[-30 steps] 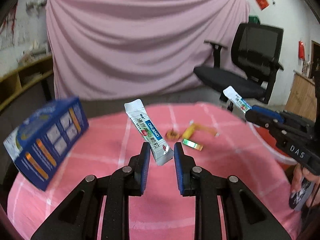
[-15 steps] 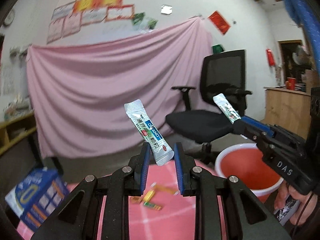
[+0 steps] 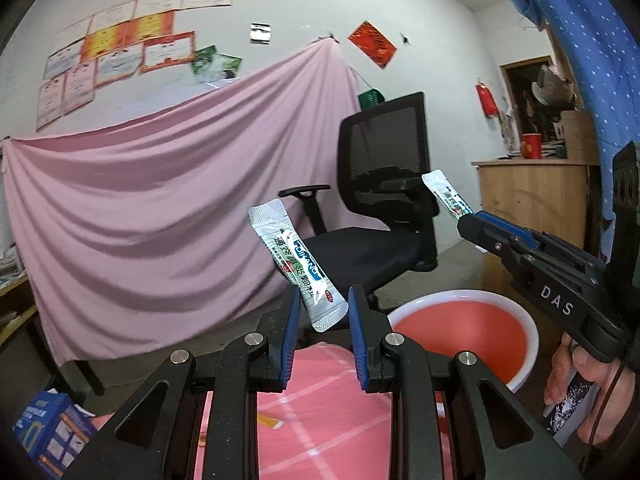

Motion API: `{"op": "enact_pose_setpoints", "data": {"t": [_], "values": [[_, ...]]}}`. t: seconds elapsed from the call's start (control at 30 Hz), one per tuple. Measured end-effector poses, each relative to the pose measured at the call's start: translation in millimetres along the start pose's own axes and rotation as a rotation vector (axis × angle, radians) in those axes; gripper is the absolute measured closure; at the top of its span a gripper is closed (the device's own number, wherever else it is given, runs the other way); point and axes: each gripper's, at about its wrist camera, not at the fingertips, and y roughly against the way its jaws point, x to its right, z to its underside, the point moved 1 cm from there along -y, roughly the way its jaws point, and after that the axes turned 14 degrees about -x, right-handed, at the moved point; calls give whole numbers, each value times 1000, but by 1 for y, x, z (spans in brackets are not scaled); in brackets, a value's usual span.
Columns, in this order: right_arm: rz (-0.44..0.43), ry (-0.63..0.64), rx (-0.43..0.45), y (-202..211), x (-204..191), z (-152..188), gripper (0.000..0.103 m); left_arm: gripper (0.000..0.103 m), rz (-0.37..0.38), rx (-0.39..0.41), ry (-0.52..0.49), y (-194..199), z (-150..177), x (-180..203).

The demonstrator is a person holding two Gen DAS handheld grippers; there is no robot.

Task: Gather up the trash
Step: 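Carry both items over the orange bucket and open both tools to drop them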

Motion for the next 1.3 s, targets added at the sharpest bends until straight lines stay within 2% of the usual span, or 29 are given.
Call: {"op": "enact_pose_setpoints", "data": {"t": [0.37, 0.5, 0.73, 1.3], "values": [[84, -83, -59, 5, 42, 7, 84, 83, 96, -66, -8, -40, -11, 32], [147, -133, -128, -4, 54, 12, 84, 83, 145, -116, -1, -56, -12, 38], [210, -213, -245, -18, 75, 25, 84, 83, 227, -211, 12, -80, -12, 44], [221, -277, -391, -38, 91, 37, 84, 81, 342, -351, 51, -108, -10, 47]]}}
